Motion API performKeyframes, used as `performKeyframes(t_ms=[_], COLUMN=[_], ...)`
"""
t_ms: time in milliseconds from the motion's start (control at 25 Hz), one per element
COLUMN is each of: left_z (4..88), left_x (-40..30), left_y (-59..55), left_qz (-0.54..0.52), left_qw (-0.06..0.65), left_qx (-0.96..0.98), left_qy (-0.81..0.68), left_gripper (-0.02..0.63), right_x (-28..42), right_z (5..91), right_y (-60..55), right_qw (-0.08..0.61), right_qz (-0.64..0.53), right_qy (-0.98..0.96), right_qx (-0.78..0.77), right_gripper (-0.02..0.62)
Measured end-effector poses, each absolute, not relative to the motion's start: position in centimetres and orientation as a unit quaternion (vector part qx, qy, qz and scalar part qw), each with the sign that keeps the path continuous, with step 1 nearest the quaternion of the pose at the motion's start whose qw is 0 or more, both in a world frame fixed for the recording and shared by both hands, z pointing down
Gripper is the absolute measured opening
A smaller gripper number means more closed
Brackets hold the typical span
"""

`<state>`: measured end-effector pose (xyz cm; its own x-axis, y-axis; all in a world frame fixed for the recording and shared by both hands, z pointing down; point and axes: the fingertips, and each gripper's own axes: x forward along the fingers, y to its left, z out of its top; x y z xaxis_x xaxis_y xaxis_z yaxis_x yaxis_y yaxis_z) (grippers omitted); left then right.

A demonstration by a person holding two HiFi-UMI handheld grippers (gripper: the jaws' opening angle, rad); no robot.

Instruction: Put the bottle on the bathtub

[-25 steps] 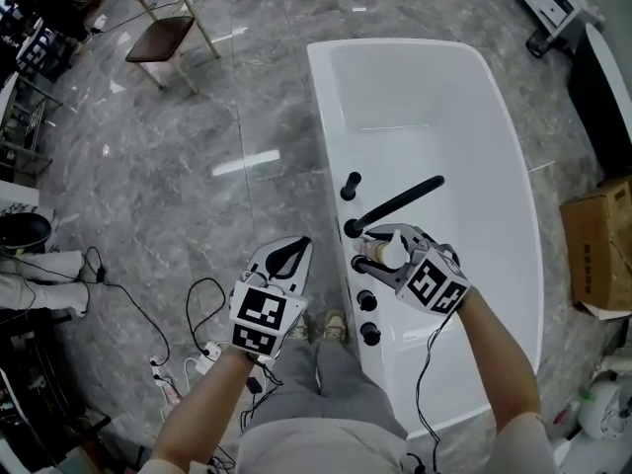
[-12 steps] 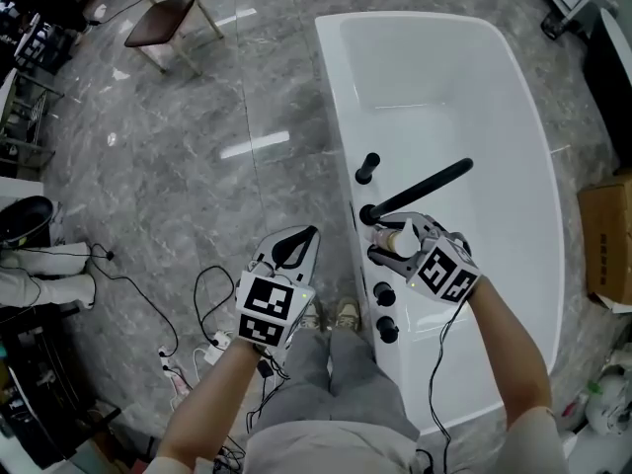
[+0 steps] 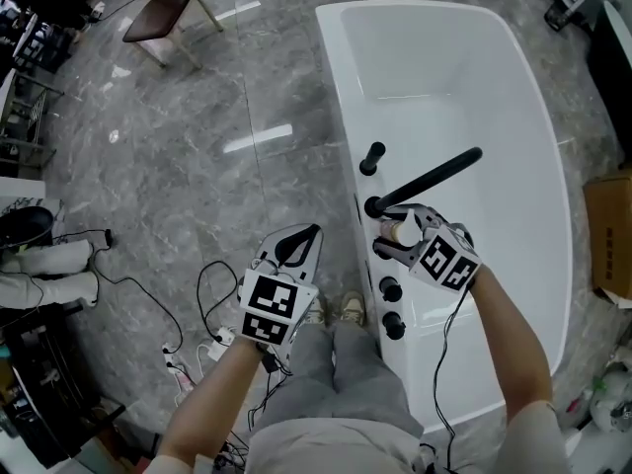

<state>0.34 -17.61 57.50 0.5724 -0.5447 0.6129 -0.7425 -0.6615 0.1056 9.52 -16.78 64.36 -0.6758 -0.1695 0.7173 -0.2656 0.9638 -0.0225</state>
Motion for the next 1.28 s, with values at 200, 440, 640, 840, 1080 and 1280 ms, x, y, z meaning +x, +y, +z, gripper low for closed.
performKeyframes(t_ms=[200, 440, 640, 840, 1080, 1280], left_z=[58.1, 58.7, 58.2, 58.3, 58.5, 58.6], left_x=[0.4, 0.8, 1.0, 1.1, 1.0, 1.0], left_y=[-16.7, -15.9, -15.4, -15.1, -15.0, -15.1], left_qz=[0.284, 0.292, 0.294, 0.296, 0.301, 0.302], left_qw=[0.183, 0.191, 0.188, 0.19, 0.191, 0.19], left_qx=[0.869, 0.866, 0.869, 0.869, 0.868, 0.869], left_qy=[-0.362, -0.357, -0.35, -0.348, -0.345, -0.342], left_gripper=[0.02, 0.02, 0.02, 0.02, 0.02, 0.02], right_x=[9.6, 10.6, 11.2, 11.3, 11.9, 12.6], right_z=[64.4, 65.1, 65.0, 65.3, 65.6, 65.1], right_y=[-17.0, -18.2, -18.6, -18.4, -19.0, -19.3], right_qw=[0.378, 0.368, 0.366, 0.376, 0.376, 0.358], right_qz=[0.07, 0.119, 0.118, 0.117, 0.142, 0.149], right_qy=[-0.915, -0.905, -0.9, -0.895, -0.883, -0.885], right_qx=[0.122, 0.181, 0.205, 0.211, 0.242, 0.258], right_gripper=[0.23, 0.27, 0.259, 0.302, 0.358, 0.359])
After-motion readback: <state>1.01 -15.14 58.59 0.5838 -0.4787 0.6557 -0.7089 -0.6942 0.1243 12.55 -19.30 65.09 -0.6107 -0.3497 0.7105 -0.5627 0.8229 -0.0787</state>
